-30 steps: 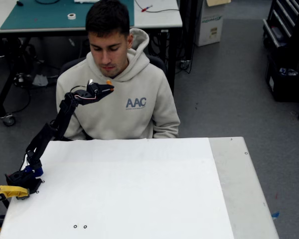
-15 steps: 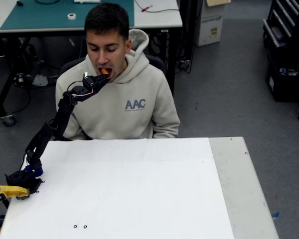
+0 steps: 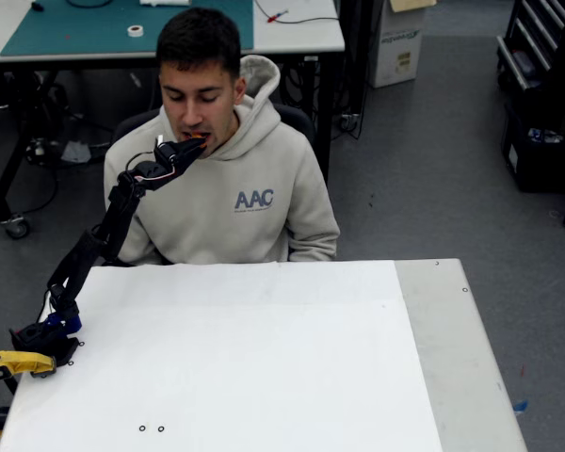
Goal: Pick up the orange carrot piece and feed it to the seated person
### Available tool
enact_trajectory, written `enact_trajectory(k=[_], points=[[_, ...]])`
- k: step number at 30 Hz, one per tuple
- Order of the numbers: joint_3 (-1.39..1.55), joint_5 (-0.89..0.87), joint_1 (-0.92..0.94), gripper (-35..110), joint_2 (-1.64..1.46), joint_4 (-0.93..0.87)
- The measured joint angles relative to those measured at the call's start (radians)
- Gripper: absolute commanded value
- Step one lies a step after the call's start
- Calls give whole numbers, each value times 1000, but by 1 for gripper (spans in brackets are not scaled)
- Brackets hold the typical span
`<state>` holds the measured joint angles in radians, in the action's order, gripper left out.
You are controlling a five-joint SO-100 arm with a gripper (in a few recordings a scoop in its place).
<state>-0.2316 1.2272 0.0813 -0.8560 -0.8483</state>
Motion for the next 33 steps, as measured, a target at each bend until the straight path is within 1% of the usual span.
enact_trajectory(k=[4,11,15,33], points=[[0,6,-2,1,0,0],[0,-3,2,21,0,0],[0,-3,11,29,0,0],[0,12,187,30,35,0]])
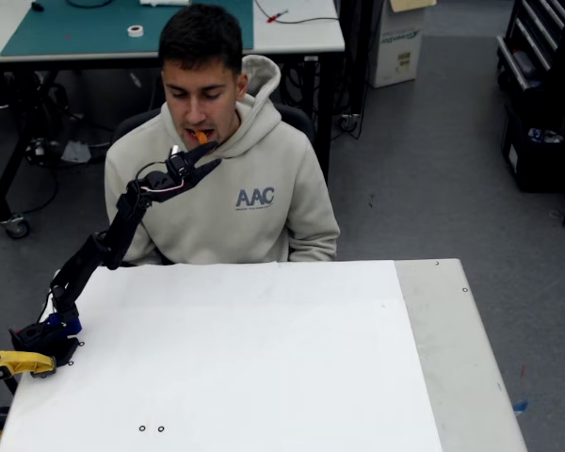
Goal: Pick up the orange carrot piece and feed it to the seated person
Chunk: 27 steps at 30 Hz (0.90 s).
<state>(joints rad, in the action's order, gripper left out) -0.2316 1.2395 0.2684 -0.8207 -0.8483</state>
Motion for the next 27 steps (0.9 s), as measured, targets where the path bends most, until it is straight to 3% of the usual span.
enact_trajectory(k=[9,17,27], points=[[0,-15,8,27,18,0],[0,-15,40,-4,18,0],[2,-44,81,-3,18,0]])
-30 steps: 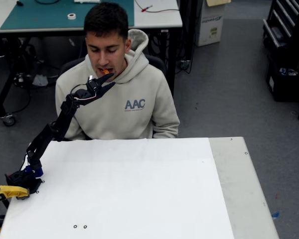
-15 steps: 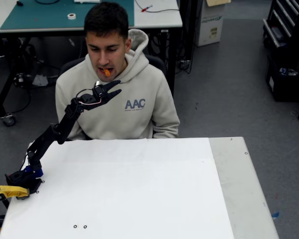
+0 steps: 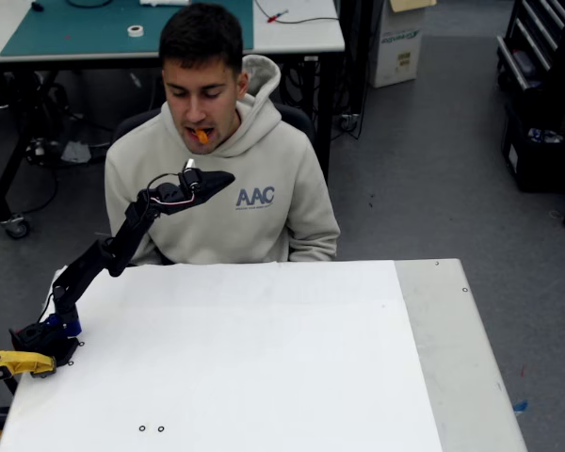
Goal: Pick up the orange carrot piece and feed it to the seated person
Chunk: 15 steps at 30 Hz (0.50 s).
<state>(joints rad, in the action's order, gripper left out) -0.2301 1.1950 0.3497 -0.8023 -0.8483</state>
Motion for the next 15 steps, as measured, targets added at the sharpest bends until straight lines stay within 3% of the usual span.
enact_trajectory(k=[6,15], points=[[178,-195,5,-3,-55,0],[644,-558,6,-3,-423,0]])
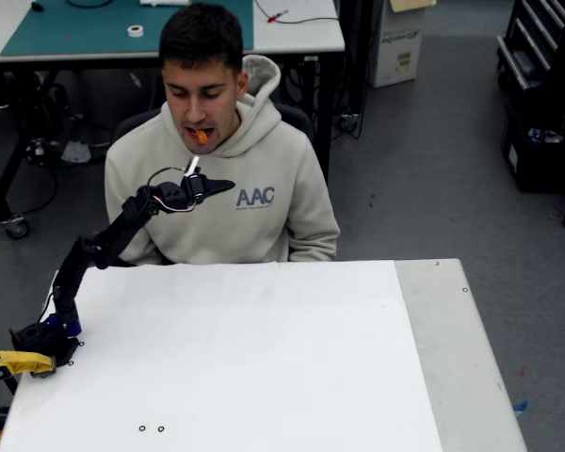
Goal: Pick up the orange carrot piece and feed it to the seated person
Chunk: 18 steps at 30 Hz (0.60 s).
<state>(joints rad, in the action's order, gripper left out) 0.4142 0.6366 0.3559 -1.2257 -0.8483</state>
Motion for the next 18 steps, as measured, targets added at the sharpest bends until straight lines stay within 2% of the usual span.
enact_trajectory(k=[18], points=[[1149,-535,-11,-3,-669,0]])
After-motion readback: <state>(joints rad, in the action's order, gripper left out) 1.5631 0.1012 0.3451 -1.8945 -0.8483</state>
